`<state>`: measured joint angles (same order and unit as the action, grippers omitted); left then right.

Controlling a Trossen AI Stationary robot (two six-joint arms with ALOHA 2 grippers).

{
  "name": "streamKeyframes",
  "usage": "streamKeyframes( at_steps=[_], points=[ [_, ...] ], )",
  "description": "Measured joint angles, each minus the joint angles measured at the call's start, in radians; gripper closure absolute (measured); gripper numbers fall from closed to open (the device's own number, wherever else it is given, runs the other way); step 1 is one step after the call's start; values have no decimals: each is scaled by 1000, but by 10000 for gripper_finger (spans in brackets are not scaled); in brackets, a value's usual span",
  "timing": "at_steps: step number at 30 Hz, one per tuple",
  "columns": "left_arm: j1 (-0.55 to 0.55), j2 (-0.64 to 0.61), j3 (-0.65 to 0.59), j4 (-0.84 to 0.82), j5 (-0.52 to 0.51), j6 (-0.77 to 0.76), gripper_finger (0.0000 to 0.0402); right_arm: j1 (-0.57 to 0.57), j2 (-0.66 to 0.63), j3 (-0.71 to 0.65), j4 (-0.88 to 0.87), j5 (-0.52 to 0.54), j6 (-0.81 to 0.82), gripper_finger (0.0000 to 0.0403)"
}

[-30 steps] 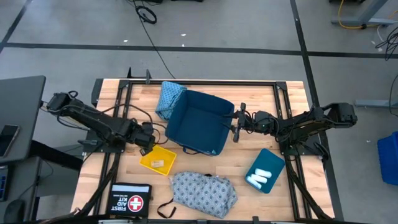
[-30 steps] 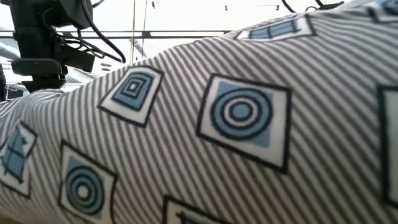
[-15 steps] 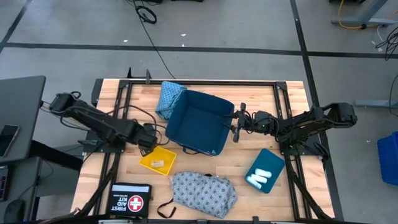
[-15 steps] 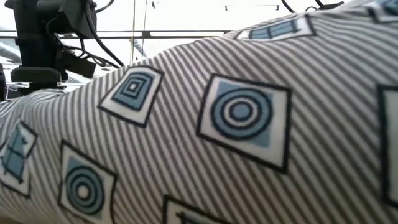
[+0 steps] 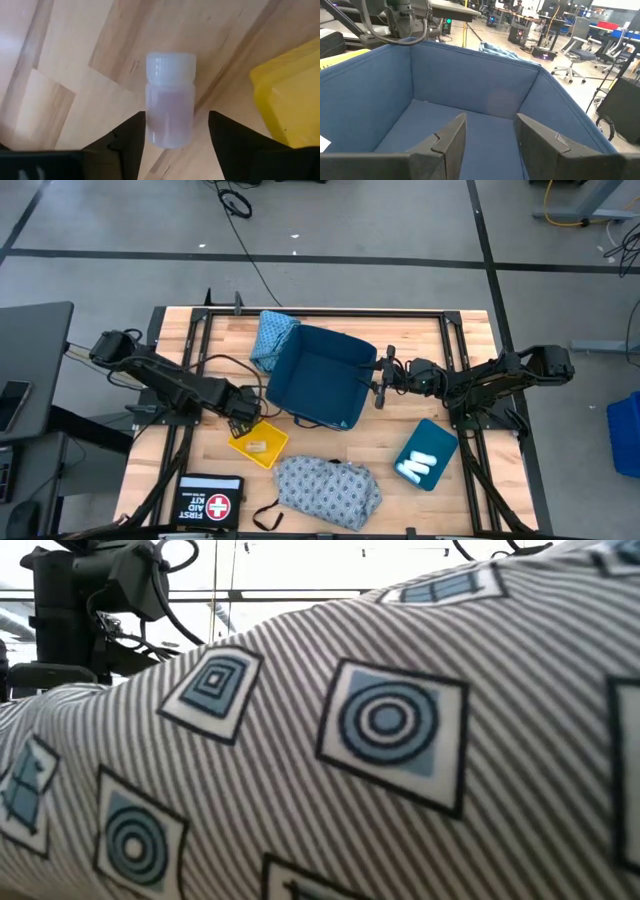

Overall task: Pick & place medical supplies in basket/bin
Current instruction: Put the top transparent pill bottle into the yellow bin

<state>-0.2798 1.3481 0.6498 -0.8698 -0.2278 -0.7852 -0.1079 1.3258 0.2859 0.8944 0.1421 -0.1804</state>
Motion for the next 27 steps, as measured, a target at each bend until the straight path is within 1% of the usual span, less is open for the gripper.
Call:
streamKeyframes(
  at_steps=[10,13,20,22,27],
  points=[
    [0,14,0,74,0,65,218,0,0,0,-1,-4,0,227],
    [0,14,0,74,-9,77,238,0,0,0,-1,-5,0,227],
    [0,12,1,68,-22,68,318,0,0,0,-2,-8,0,227],
    [0,11,1,65,-21,68,325,0,0,0,-2,-8,0,227],
    [-2,11,1,34,-31,69,327,0,0,0,-2,-8,0,227]
  ],
)
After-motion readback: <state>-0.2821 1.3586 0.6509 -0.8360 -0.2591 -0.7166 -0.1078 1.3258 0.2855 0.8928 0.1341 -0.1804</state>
